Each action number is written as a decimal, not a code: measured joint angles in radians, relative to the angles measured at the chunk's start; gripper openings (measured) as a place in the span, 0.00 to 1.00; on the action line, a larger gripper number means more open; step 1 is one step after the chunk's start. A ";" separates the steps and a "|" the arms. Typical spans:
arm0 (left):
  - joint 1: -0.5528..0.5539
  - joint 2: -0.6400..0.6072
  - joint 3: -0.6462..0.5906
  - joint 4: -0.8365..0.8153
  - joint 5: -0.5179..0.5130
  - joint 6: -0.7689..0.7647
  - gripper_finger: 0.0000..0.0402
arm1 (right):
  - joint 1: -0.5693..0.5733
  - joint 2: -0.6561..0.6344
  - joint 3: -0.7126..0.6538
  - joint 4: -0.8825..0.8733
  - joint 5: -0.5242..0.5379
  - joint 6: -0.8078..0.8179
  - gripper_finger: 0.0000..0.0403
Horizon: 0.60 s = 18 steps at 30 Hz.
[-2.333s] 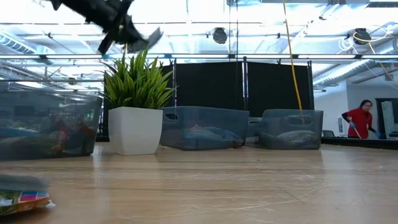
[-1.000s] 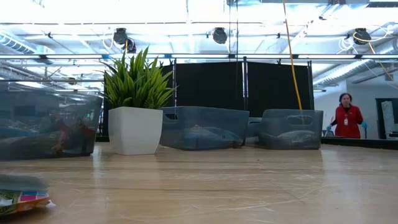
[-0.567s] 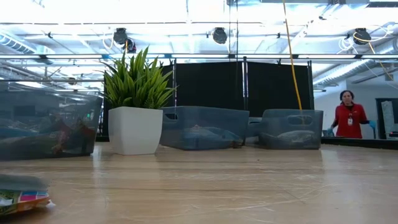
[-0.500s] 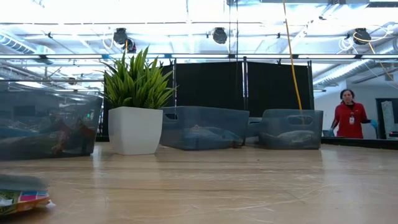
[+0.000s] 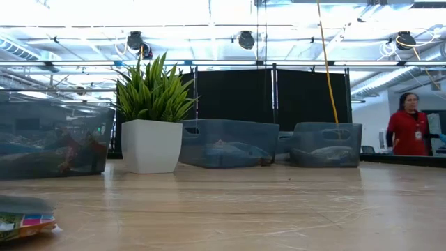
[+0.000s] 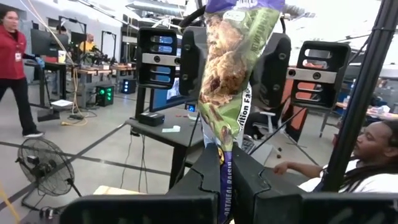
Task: Pick and place Granola Bars by type
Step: Put the blue granola bar into the top right black bin
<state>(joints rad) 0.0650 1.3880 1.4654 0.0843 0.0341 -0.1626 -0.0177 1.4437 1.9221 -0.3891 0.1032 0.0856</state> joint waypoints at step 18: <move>0.063 -0.044 0.000 -0.106 0.014 0.058 0.75 | -0.001 -0.012 0.000 -0.024 0.000 -0.131 0.03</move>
<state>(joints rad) 0.1281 1.3443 1.4655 -0.0220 0.0480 -0.1043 -0.0185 1.4320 1.9221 -0.4130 0.1032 -0.0450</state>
